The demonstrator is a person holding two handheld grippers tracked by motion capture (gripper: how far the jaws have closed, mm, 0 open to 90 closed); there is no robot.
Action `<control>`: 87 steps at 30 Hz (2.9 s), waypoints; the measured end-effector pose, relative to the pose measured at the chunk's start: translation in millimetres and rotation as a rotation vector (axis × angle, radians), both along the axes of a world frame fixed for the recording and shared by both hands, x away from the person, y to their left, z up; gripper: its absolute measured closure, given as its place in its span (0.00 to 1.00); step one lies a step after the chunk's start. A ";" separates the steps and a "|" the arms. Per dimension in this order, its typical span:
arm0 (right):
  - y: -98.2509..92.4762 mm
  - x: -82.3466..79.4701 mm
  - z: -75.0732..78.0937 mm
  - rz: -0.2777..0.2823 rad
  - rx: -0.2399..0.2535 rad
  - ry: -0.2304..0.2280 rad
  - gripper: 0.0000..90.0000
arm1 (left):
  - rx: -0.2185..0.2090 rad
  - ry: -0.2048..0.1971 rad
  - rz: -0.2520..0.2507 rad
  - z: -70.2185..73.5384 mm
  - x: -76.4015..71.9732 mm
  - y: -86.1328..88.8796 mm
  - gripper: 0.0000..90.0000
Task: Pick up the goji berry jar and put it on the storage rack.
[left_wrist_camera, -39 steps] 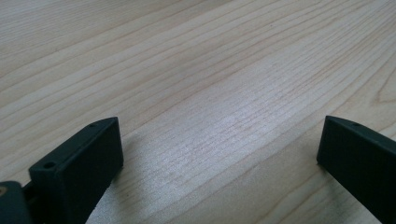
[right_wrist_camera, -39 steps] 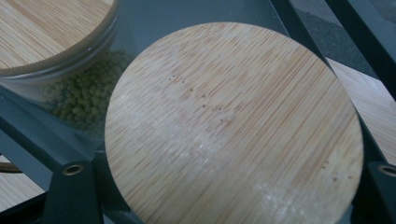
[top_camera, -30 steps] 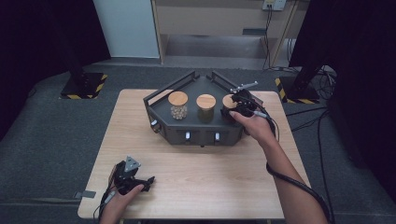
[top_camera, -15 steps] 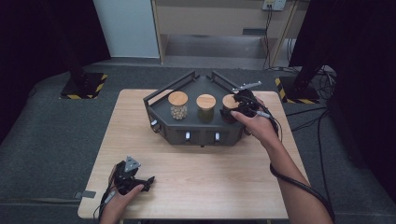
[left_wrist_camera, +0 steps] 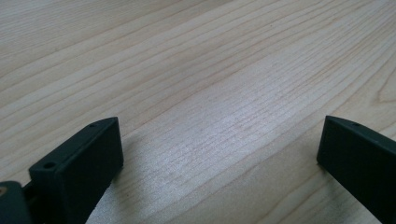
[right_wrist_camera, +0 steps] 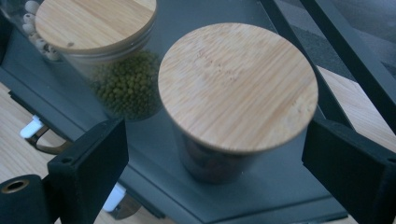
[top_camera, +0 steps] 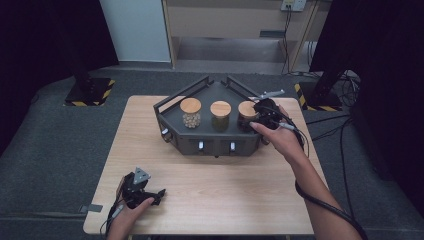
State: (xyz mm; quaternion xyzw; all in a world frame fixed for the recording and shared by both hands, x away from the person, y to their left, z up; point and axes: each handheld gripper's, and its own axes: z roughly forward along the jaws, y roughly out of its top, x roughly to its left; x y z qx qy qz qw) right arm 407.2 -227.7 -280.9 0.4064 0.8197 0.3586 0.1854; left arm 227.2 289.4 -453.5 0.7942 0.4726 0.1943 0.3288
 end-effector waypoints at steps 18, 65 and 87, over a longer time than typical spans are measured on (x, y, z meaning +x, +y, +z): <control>-15.9 -29.5 4.6 0.024 0.014 -0.024 0.08 | 0.000 0.000 0.000 0.0 0.0 0.0 0.00; -43.0 -86.2 -49.4 0.004 0.055 -0.019 0.06 | 0.000 0.000 0.000 0.0 0.0 0.0 0.00; -49.4 -110.0 -82.5 -0.013 0.059 -0.005 0.06 | 0.000 -0.001 0.000 -0.1 -0.1 -0.1 0.00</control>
